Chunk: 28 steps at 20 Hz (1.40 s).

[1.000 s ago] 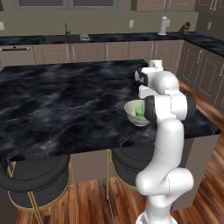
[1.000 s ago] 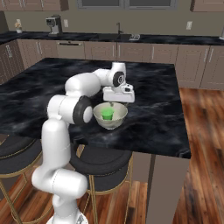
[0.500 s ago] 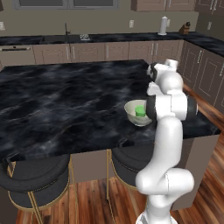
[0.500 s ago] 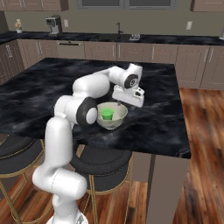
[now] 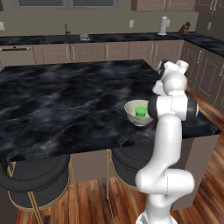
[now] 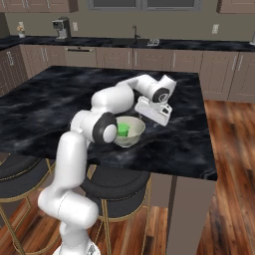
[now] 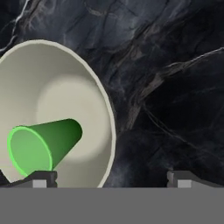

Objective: Place the cup inside the bowl on the dining table and move the bowl to any counter.

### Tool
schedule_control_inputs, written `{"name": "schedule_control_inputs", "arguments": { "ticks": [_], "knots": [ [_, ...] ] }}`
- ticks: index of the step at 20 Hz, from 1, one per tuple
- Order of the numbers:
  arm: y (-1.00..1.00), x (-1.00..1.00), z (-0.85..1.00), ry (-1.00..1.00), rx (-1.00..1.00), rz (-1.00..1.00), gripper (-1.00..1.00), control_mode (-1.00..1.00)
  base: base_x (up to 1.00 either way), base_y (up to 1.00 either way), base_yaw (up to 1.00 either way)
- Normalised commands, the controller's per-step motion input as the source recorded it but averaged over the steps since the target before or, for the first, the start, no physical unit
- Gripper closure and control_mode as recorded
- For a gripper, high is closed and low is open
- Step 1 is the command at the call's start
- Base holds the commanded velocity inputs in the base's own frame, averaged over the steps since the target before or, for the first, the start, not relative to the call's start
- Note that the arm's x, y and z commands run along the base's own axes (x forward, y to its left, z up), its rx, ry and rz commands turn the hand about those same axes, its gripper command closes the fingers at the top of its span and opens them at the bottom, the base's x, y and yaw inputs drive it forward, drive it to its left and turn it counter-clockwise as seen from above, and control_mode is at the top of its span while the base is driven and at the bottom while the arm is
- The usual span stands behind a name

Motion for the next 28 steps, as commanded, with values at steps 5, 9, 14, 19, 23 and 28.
{"name": "schedule_control_inputs", "arguments": {
  "ticks": [5, 9, 14, 19, 23, 28],
  "knots": [
    [0.00, 0.00, 0.00, 0.00, 0.08, 0.00, -1.00, -1.00, 0.00, 0.00, 0.00],
    [0.00, 0.00, 0.00, 0.00, 0.06, 0.00, -1.00, -1.00, 0.00, 0.00, 0.00],
    [0.12, 0.02, -0.19, 0.00, 0.00, 0.00, -1.00, -1.00, 0.00, 0.00, 0.00],
    [0.28, 0.04, -0.24, 0.00, 0.00, 0.00, -1.00, -1.00, 0.00, 0.00, 0.00],
    [0.32, 0.11, -0.12, 0.00, 0.00, 0.00, -1.00, -1.00, 0.00, 0.00, 0.00],
    [0.15, 0.13, -0.16, 0.00, -0.03, 0.00, -1.00, -1.00, 0.00, 0.00, 0.00]
  ]
}}
